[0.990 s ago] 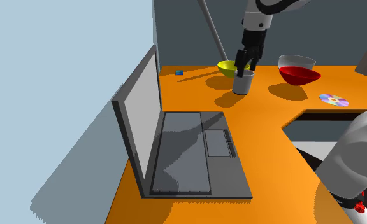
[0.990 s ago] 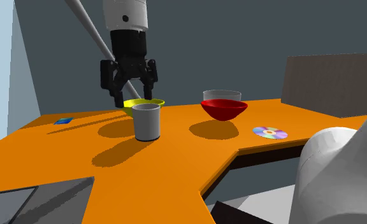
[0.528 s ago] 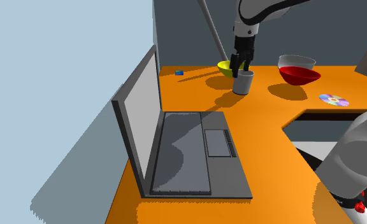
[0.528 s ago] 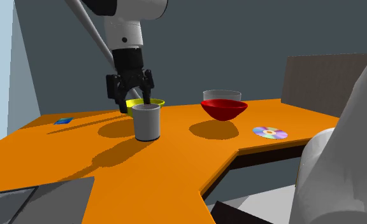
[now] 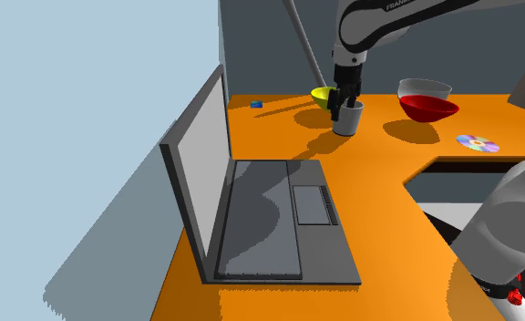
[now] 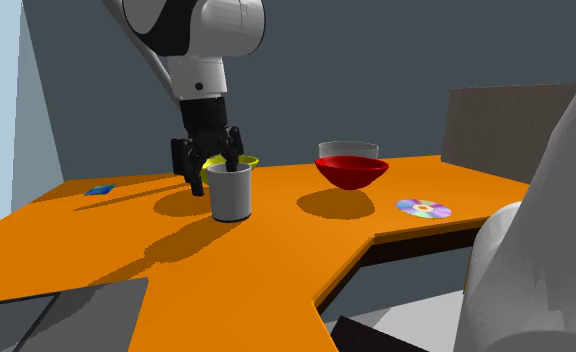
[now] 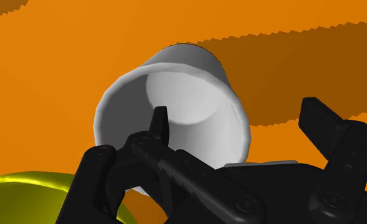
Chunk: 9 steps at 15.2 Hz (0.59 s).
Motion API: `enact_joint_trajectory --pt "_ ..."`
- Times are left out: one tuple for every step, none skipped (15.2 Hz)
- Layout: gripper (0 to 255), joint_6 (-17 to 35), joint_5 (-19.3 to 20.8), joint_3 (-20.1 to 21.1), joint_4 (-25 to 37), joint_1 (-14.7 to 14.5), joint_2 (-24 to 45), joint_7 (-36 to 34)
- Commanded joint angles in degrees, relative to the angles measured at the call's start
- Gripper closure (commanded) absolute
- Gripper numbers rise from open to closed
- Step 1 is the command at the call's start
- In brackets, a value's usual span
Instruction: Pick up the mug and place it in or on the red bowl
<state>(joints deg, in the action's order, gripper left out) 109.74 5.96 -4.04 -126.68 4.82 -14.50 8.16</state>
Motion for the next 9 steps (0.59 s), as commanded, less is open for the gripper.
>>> enact_joint_trajectory --pt "0 0.17 0.01 -0.01 -0.12 0.00 0.03 -0.01" --pt "0 0.17 0.01 -0.01 -0.12 0.00 0.03 -0.01" --pt "0 0.17 0.01 -0.01 -0.12 0.00 0.03 -0.01" --pt "0 0.17 0.01 -0.01 -0.12 0.00 0.03 -0.01" --pt "0 0.16 0.01 -0.01 -0.12 0.00 0.03 0.00" --pt "255 0.16 0.01 -0.01 -0.12 0.00 0.03 0.00" --pt "255 0.16 0.01 -0.01 -0.12 0.00 0.03 0.00" --pt "255 0.16 0.01 -0.01 -0.12 0.00 0.03 0.00" --pt "255 0.16 0.01 -0.01 -0.12 0.00 0.03 0.00"
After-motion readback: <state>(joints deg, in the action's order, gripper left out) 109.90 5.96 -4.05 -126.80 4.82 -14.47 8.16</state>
